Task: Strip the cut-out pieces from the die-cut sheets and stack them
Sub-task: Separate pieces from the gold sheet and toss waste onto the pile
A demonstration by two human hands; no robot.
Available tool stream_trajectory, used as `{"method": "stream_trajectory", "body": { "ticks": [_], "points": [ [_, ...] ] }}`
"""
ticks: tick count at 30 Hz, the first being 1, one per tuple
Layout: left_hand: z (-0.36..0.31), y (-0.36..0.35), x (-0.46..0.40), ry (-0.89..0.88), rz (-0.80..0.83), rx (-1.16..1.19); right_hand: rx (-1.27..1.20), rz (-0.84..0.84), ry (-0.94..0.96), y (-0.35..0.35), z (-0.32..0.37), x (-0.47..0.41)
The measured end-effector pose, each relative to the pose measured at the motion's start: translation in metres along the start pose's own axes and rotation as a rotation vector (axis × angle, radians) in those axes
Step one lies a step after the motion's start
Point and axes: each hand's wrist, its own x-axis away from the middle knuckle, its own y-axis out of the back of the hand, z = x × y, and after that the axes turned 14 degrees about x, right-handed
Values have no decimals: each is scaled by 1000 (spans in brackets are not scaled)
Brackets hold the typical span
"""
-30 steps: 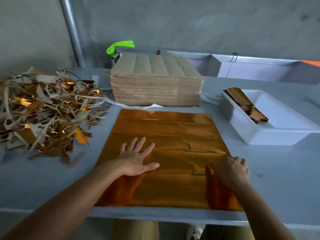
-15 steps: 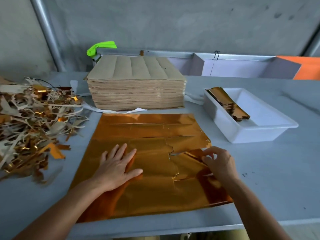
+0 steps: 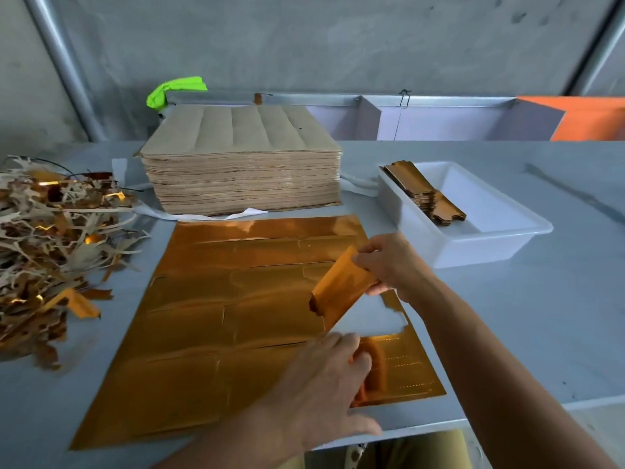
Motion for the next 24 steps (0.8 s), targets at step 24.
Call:
{"method": "stream_trajectory", "body": {
  "ticks": [24],
  "points": [
    [26, 8, -14, 326, -638, 986, -208, -222, 7, -83, -39, 79]
  ]
}}
